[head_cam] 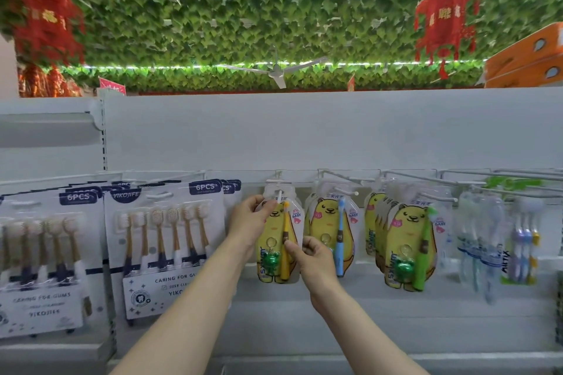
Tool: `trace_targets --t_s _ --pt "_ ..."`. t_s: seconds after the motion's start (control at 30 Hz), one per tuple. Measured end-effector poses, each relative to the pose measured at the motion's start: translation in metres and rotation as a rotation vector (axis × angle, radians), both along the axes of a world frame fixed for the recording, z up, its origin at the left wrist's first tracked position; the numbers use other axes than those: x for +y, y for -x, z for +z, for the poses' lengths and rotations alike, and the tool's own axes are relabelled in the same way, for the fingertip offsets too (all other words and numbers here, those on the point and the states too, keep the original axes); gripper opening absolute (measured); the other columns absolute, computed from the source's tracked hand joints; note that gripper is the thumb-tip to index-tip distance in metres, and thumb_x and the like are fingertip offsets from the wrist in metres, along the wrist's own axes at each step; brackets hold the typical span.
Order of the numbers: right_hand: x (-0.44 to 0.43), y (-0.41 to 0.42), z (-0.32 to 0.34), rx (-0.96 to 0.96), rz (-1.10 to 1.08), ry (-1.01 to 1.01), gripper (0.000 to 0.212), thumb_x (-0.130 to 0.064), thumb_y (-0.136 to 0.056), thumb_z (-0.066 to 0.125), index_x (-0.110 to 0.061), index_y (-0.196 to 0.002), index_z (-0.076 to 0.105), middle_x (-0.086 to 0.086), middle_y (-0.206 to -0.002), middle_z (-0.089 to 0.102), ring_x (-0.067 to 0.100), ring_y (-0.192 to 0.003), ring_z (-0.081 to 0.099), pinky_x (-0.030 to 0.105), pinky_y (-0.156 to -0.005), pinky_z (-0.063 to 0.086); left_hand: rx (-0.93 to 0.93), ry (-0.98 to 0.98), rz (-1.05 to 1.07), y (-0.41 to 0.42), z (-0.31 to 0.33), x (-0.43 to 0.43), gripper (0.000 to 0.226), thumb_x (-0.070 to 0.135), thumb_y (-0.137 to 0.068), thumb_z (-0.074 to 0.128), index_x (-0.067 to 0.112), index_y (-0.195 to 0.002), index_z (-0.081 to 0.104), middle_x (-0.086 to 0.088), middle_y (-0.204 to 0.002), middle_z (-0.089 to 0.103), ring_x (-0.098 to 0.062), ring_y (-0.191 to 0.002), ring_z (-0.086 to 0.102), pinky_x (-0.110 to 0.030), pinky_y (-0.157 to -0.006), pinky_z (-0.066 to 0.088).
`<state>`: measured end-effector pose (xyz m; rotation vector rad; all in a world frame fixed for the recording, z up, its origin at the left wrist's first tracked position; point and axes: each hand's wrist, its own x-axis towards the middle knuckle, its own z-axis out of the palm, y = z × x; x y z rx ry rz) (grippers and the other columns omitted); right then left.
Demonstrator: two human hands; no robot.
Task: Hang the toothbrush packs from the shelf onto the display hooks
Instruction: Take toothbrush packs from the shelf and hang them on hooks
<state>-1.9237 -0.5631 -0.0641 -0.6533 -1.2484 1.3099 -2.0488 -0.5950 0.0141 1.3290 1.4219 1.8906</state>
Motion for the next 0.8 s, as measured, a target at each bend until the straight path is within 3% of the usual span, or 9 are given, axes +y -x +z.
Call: trace_targets --t_s 0.1,0.2,0.3,0.4,0.53,0.67,0.8 --pt "0.003 0.0 -0.001 -0.006 0.003 -0.005 0.015 -0.01 -0.092 0.07 -0.007 -0.106 0.069 0.008 -0.097 0.077 0.021 -0.093 0.074 0.029 -0.073 0.06 -0.005 0.004 0.002 0.0 -0.001 0.002 0.006 0.02 -0.094 0.067 0.017 -0.088 0.068 -0.002 -0.084 0.071 -0.014 -0.072 0.065 -0.025 -0.063 0.051" --pt "0.001 -0.001 -0.002 -0.036 -0.003 0.003 0.015 -0.013 -0.092 0.07 -0.009 -0.106 0.069 0.007 -0.1 0.077 0.019 -0.094 0.073 0.03 -0.076 0.061 0.01 0.007 0.028 -0.002 -0.004 0.0 0.012 0.022 -0.094 0.066 0.015 -0.103 0.068 -0.004 -0.095 0.071 -0.013 -0.077 0.066 -0.025 -0.062 0.05" --pt "-0.004 -0.004 -0.005 -0.131 -0.024 0.009 0.022 -0.021 -0.091 0.072 -0.011 -0.11 0.068 0.007 -0.105 0.075 0.02 -0.1 0.071 0.035 -0.086 0.06 0.088 0.054 0.095 -0.008 -0.008 -0.008 0.031 0.026 -0.093 0.067 0.014 -0.121 0.062 -0.003 -0.105 0.07 -0.018 -0.091 0.068 -0.036 -0.077 0.058" --pt "-0.022 -0.016 -0.008 -0.269 -0.057 -0.002 0.036 -0.029 -0.089 0.074 -0.01 -0.119 0.064 0.006 -0.114 0.071 0.019 -0.108 0.066 0.033 -0.089 0.056 0.145 0.11 0.162 -0.019 -0.021 -0.026 0.051 0.035 -0.087 0.072 0.02 -0.133 0.052 0.0 -0.115 0.067 -0.021 -0.105 0.065 -0.047 -0.094 0.054" --pt "-0.061 -0.051 0.002 -0.427 -0.126 -0.02 0.052 -0.032 -0.09 0.073 -0.01 -0.134 0.055 0.003 -0.124 0.061 0.015 -0.11 0.057 0.026 -0.09 0.045 0.287 0.121 0.253 -0.04 -0.03 -0.061 0.052 0.03 -0.084 0.075 0.021 -0.128 0.05 0.004 -0.114 0.064 -0.02 -0.104 0.06 -0.036 -0.089 0.05" --pt "-0.115 -0.104 0.02 -0.698 -0.231 -0.19 0.051 -0.036 -0.089 0.073 -0.011 -0.131 0.058 0.0 -0.123 0.064 0.015 -0.107 0.059 0.022 -0.086 0.049 0.537 0.186 0.287 -0.056 -0.033 -0.112 0.069 0.032 -0.08 0.078 0.02 -0.14 0.044 -0.003 -0.137 0.055 -0.027 -0.125 0.051 -0.045 -0.103 0.045" --pt "-0.172 -0.157 0.044 -1.126 -0.334 -0.406 0.054 -0.04 -0.09 0.071 -0.016 -0.135 0.056 0.003 -0.134 0.061 0.02 -0.121 0.057 0.037 -0.1 0.049 0.866 0.24 0.241 -0.086 -0.034 -0.174 0.073 0.031 -0.081 0.078 0.02 -0.144 0.042 -0.005 -0.144 0.048 -0.029 -0.133 0.042 -0.044 -0.109 0.039"
